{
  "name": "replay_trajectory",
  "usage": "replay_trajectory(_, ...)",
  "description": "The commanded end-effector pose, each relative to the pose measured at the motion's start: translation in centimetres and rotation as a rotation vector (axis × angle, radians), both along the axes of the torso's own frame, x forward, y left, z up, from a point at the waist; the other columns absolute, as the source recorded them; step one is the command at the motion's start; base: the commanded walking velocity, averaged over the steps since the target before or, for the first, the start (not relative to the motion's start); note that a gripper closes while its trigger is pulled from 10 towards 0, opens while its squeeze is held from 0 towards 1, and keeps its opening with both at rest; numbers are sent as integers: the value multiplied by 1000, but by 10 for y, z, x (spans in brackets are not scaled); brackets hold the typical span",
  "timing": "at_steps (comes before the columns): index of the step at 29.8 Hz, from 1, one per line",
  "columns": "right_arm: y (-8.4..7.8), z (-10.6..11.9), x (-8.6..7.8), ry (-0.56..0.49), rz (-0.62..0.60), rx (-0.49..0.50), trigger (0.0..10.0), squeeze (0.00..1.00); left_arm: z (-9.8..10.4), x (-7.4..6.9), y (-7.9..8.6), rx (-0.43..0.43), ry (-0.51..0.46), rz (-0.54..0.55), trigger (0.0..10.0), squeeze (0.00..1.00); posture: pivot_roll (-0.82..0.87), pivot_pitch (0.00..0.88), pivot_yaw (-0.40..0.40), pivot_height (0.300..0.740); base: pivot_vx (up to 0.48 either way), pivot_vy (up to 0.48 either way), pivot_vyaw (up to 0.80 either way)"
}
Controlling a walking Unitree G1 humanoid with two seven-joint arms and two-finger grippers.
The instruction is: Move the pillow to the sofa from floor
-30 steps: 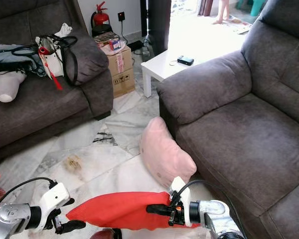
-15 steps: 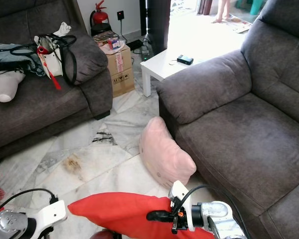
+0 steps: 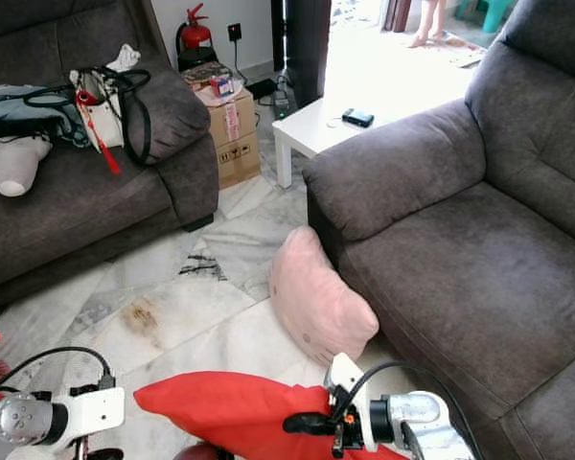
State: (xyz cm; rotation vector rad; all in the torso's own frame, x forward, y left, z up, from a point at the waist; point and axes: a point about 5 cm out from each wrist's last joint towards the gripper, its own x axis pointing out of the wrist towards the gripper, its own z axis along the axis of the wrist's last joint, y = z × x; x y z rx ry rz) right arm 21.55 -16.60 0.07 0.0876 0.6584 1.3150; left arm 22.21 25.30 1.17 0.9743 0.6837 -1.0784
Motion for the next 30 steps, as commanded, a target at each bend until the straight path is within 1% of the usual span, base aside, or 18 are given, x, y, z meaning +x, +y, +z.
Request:
replay_trajectory(1,6,8,2,-66,71,15,10000,0,-6,-9,9,40,47,-18,10000,0,157,129,30,740,0,0,0)
replay_trajectory(4,5,5,-3,-91,133,-33,10000,0,-9,-15,8,39,84,-44,10000,0,156,131,28,740,0,0,0)
replay_trajectory(6,5,6,-4,-95,156,-36,10000,0,-11,-17,10,59,93,-53,10000,0,158,131,27,740,0,0,0)
replay_trajectory(9,6,10,-2,-113,162,-26,10000,0,-12,-16,14,66,76,-41,10000,0,160,131,27,740,0,0,0)
replay_trajectory(13,6,13,-1,-128,173,-24,10000,0,-11,-13,13,53,48,-27,10000,0,160,131,27,740,0,0,0)
replay_trajectory(14,6,15,0,-139,172,-14,10000,0,-9,-9,11,29,15,-6,10000,0,156,129,26,740,0,0,0)
replay_trajectory(16,6,16,1,-145,169,0,10000,0,-8,-5,8,-4,-19,19,10000,0,156,129,26,740,0,0,0)
replay_trajectory(17,8,20,1,-155,163,18,10000,0,-5,-1,5,-43,-49,36,10000,0,155,132,26,740,0,0,0)
replay_trajectory(19,8,21,2,-161,158,28,10000,0,-4,0,3,-59,-61,40,10000,0,155,132,26,740,0,0,0)
replay_trajectory(20,9,22,1,-161,164,31,10000,0,-4,-1,2,-57,-60,19,10000,0,154,134,25,740,0,0,0)
replay_trajectory(21,9,22,1,-160,172,32,10000,0,-4,-1,3,-38,-61,-13,10000,0,157,137,25,740,0,0,0)
replay_trajectory(22,9,22,0,-160,173,32,10000,0,-4,-1,4,-26,-63,-21,10000,0,157,137,25,740,0,0,0)
replay_trajectory(26,11,26,1,-171,161,61,10000,0,-2,2,7,-19,-77,-9,10000,0,158,139,27,740,0,0,0)
replay_trajectory(30,13,34,2,-195,168,95,10000,0,-2,1,9,-15,-66,-6,10000,0,155,147,28,740,0,0,0)
